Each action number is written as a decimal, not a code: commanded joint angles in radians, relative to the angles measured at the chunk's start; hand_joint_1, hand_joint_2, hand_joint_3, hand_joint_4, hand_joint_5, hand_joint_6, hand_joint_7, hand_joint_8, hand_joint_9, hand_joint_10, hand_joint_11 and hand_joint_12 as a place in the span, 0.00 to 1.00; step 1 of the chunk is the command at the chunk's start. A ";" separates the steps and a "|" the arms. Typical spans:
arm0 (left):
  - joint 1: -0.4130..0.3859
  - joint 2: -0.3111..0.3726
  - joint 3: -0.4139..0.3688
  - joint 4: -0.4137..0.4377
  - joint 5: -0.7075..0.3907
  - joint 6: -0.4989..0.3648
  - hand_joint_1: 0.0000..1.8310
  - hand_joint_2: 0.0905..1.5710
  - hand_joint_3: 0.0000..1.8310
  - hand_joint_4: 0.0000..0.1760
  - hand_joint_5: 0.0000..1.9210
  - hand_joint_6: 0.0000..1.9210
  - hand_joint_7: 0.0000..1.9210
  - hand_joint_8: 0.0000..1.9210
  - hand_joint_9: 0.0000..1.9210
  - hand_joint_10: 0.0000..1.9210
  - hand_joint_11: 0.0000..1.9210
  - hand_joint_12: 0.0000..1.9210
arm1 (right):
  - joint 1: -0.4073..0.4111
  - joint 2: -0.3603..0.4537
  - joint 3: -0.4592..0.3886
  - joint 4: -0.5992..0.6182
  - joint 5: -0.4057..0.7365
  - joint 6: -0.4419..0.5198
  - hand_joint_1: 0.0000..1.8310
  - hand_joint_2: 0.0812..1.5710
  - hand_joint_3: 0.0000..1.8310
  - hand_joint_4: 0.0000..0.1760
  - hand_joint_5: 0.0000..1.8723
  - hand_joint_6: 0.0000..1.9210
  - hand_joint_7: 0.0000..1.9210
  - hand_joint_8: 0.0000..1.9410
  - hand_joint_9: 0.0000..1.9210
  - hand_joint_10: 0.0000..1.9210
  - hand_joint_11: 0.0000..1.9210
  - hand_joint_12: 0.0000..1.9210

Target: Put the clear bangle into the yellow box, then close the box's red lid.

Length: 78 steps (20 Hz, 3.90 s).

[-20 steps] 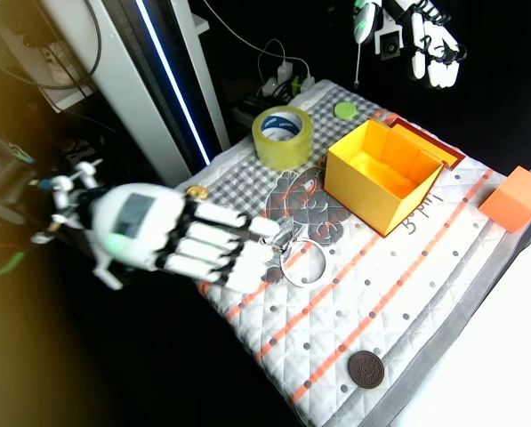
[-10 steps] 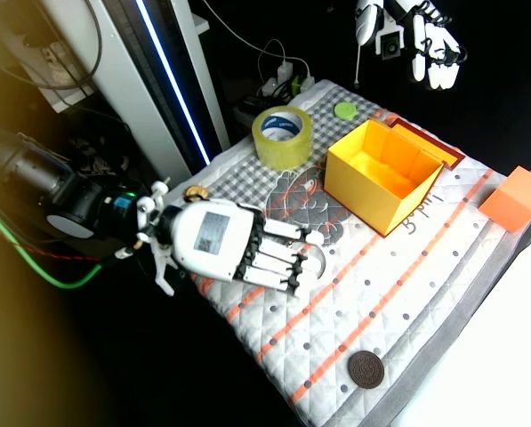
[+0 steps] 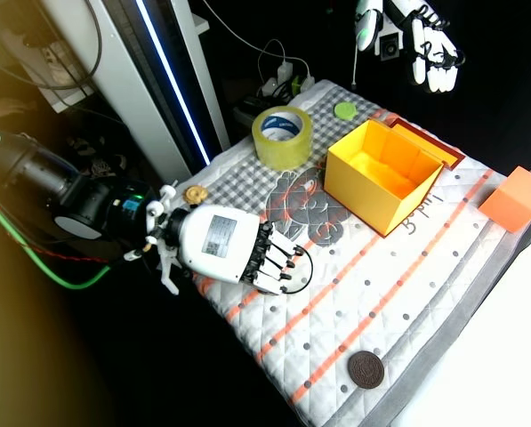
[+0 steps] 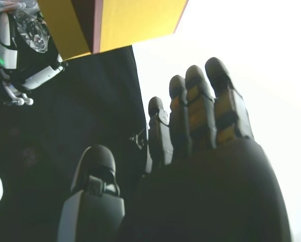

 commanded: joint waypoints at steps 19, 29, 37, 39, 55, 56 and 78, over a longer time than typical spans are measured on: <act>-0.060 -0.056 0.070 0.001 -0.059 -0.011 0.01 0.74 0.00 0.89 0.18 0.00 0.17 0.00 0.17 0.00 0.00 0.33 | 0.378 -0.230 0.064 -0.144 0.241 0.059 0.68 0.69 0.00 0.00 0.47 0.56 0.60 0.40 0.71 0.00 0.66 0.18; -0.073 -0.066 0.077 -0.005 -0.046 -0.011 0.03 0.76 0.00 0.92 0.15 0.00 0.14 0.00 0.13 0.00 0.00 0.26 | 0.340 -0.279 0.071 -0.075 0.238 0.059 0.57 0.75 0.00 0.00 0.44 0.63 0.46 0.07 0.50 0.00 0.28 0.61; -0.077 -0.065 0.074 -0.005 -0.049 -0.012 0.04 0.76 0.00 0.90 0.16 0.00 0.15 0.00 0.14 0.00 0.00 0.24 | 0.340 -0.281 0.076 -0.076 0.224 0.059 0.16 0.67 0.00 0.00 0.14 0.00 0.13 0.00 0.16 0.00 0.00 0.64; -0.077 -0.057 0.065 -0.004 -0.052 -0.012 0.02 0.76 0.00 0.88 0.15 0.00 0.15 0.00 0.14 0.00 0.00 0.22 | 0.337 -0.270 0.067 -0.079 0.225 0.059 0.16 0.68 0.00 0.09 0.14 0.00 0.14 0.00 0.15 0.00 0.00 0.53; 0.108 0.063 -0.081 0.123 0.040 -0.011 0.05 0.80 0.00 1.00 0.18 0.00 0.23 0.00 0.23 0.00 0.00 0.43 | 0.075 0.002 -0.070 0.030 0.485 0.059 0.08 0.75 0.01 0.23 0.14 0.00 0.14 0.00 0.09 0.00 0.00 0.15; 0.105 0.045 -0.072 0.123 0.044 -0.013 0.04 0.80 0.00 1.00 0.18 0.00 0.23 0.00 0.23 0.00 0.00 0.43 | 0.068 0.002 -0.070 0.040 0.485 0.059 0.07 0.76 0.00 0.22 0.15 0.00 0.14 0.00 0.09 0.00 0.00 0.17; 0.074 -0.134 0.022 -0.030 0.007 -0.029 0.00 0.83 0.00 0.24 0.13 0.00 0.18 0.00 0.17 0.00 0.00 0.26 | -0.039 0.047 -0.115 0.128 0.535 0.066 0.04 0.79 0.00 0.26 0.16 0.00 0.15 0.00 0.10 0.00 0.00 0.15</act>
